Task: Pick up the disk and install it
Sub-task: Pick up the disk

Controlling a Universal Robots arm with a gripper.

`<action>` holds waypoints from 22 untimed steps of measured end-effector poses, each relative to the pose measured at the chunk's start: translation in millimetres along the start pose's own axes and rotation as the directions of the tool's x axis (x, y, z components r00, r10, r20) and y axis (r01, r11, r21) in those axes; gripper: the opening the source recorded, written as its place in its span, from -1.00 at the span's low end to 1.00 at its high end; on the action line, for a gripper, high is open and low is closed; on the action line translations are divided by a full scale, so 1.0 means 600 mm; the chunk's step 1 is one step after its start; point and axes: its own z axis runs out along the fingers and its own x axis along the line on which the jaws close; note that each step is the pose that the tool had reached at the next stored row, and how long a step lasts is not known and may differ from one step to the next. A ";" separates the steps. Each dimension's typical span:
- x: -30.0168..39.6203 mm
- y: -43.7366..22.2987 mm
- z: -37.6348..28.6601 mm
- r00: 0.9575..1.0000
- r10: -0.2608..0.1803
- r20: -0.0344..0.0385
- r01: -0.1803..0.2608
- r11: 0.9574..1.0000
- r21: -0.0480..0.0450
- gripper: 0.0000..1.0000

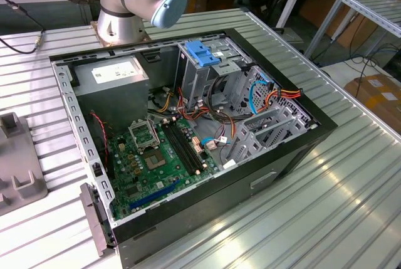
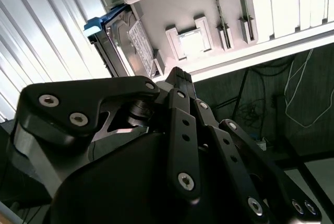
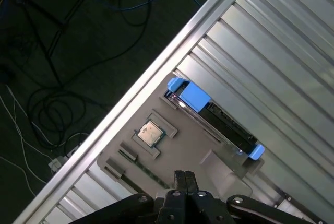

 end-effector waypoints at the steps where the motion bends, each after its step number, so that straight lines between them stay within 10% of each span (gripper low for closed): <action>1: 0.000 0.000 0.000 1.000 -0.004 0.000 0.004 1.000 0.000 -0.80; 22: 0.000 0.000 0.000 0.993 -0.121 -0.003 0.121 0.993 -0.001 -0.80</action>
